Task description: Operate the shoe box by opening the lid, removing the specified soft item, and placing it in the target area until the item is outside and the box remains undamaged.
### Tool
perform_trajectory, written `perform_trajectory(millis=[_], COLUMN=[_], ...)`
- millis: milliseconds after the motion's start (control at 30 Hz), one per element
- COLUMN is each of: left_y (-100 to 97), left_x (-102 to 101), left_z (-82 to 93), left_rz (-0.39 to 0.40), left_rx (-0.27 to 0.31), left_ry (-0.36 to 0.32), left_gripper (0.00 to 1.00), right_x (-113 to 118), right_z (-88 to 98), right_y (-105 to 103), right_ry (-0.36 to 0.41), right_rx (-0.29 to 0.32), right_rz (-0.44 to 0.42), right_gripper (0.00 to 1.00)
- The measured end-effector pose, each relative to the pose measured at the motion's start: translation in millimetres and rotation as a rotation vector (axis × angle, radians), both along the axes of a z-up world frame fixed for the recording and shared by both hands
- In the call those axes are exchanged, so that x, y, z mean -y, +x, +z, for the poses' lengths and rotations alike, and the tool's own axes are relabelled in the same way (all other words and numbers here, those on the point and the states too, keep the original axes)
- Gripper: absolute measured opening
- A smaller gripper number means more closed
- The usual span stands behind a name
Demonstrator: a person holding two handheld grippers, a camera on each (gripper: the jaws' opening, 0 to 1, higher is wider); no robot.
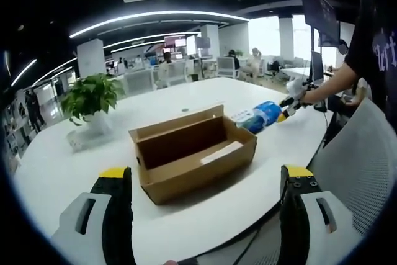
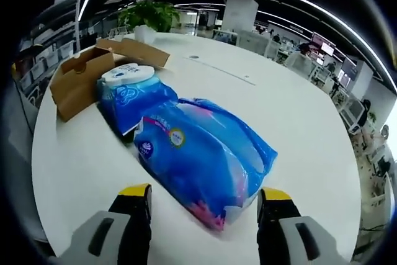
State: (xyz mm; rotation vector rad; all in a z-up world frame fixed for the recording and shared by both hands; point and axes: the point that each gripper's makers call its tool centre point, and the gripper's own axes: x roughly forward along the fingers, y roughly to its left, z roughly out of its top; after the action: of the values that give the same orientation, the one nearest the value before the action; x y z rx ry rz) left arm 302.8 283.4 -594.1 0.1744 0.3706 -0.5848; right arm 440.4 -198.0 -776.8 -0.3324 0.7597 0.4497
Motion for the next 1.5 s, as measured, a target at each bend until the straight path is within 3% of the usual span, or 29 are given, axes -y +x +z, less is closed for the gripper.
perform_trajectory(millis=[400,800,1133,1500], left_y=[0.9,1.6,1.2,-2.7], left_x=[-1.1,-2.2,-1.3,3.6], left_z=[-0.5,-0.7,3.2,1.2], left_rz=[0.004,0.007,0.007,-0.023], left_rx=[-0.004,0.002,0.015,0.007], left_ry=[0.0,0.0,-0.025,-0.022], left_gripper=[0.99,0.99,0.99,0.99], right_x=[-4.0,2.2,-3.0,-20.3], right_z=[-0.4,4.5,30.7,75.0], right_y=[10.3,6.6,-6.1,-25.1], right_ry=[-0.011,-0.024,-0.02,0.006], right_rx=[0.001,0.008,0.04,0.078], right_rz=[0.015,0.017,0.022,0.025], right_gripper=[0.67,0.67,0.68,0.7])
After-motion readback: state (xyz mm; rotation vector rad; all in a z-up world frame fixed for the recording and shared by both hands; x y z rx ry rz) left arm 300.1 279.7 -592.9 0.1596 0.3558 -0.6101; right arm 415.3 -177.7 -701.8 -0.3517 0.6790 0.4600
